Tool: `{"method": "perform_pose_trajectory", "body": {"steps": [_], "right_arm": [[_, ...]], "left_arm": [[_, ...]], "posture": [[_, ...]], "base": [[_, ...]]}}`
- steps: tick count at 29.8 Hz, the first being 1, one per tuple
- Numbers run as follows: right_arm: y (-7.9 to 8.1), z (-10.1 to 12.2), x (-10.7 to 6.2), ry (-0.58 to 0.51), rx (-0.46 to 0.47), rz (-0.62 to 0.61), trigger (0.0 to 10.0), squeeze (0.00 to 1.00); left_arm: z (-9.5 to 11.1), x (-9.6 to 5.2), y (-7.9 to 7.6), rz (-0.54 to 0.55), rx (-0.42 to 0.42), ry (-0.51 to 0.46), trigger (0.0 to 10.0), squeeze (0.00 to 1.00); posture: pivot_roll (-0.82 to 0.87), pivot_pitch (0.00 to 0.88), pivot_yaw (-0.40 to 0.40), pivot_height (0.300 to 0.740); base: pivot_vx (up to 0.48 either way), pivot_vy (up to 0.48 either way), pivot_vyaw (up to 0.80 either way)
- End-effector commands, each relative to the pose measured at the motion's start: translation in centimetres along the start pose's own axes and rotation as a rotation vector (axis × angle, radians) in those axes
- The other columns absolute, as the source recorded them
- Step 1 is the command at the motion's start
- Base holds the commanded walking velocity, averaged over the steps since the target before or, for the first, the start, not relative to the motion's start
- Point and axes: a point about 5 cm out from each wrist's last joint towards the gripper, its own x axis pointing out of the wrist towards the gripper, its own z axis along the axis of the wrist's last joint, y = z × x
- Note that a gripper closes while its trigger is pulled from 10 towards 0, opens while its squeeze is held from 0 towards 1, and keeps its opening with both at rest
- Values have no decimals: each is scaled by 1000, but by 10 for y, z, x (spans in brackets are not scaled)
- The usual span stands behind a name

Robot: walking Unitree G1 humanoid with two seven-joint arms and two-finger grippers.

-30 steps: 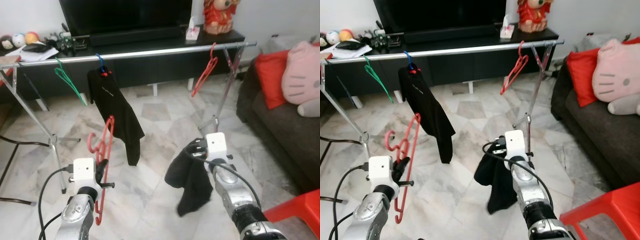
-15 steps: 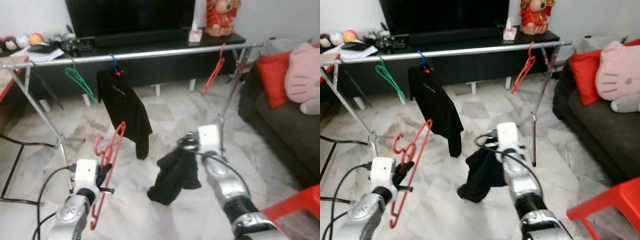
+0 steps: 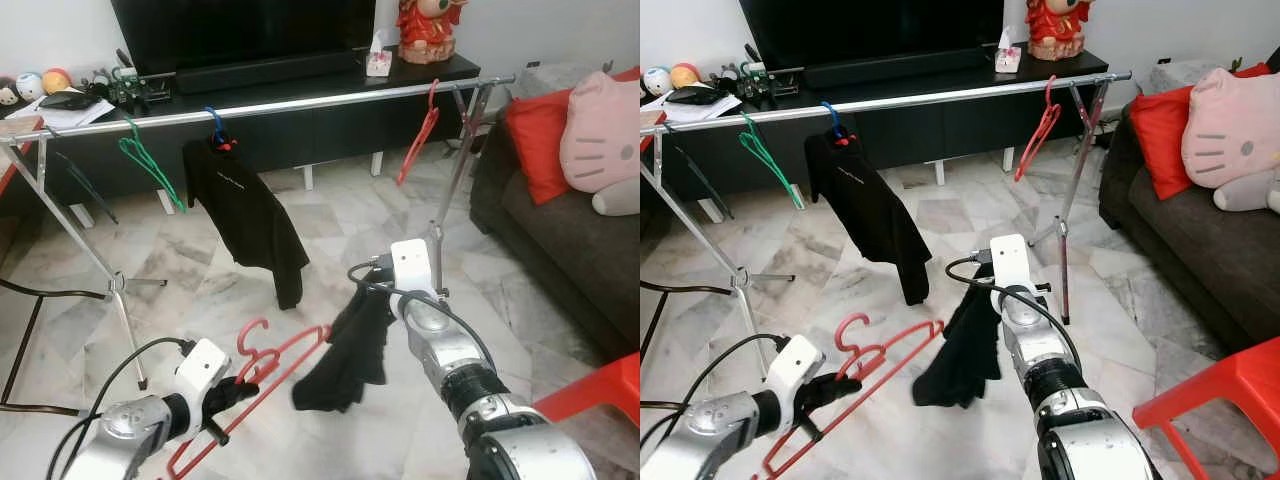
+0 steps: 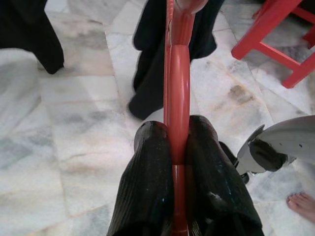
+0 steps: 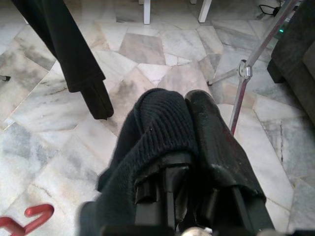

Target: Hang hanger

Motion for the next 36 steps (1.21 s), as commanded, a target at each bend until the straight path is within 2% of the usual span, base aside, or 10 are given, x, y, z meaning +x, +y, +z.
{"method": "perform_pose_trajectory", "body": {"steps": [1,2,6,11,18,20,27,31,36], "right_arm": [[2,10,2,-24,1,0,10000,0],[4,10,2,-17,-2,4,10000,0],[6,10,3,-12,-2,25,10000,0],[19,12,3,3,-26,116,10000,0],[22,10,3,11,-43,140,10000,0],[27,8,2,32,-44,185,10000,0],[30,3,2,57,-60,226,10000,0],[30,3,2,59,-59,228,10000,0],[28,6,2,49,-50,221,10000,0]], "left_arm": [[7,-2,-2,-56,8,-9,10000,0],[10,-5,-3,-93,15,-7,10000,0],[16,-8,-1,-122,18,-11,10000,0],[29,-12,2,-166,10,-47,10000,0],[32,-11,2,-184,9,-59,10000,0],[39,-7,1,-192,7,-84,10000,0],[44,0,-3,-194,-9,-117,10000,0],[46,3,1,-147,-1,-127,10000,0],[44,9,11,-26,27,-101,10000,0]], "posture": [[-80,0,61,740],[-69,0,61,740],[-68,0,62,740],[-67,0,64,740],[-69,0,63,740],[-65,0,61,740],[-61,0,56,740],[-60,0,57,740],[-62,0,62,740]], "base": [[0,0,0],[0,0,0],[0,0,0],[0,0,0],[0,0,0],[0,0,0],[0,0,0],[0,0,0],[0,0,0]]}}
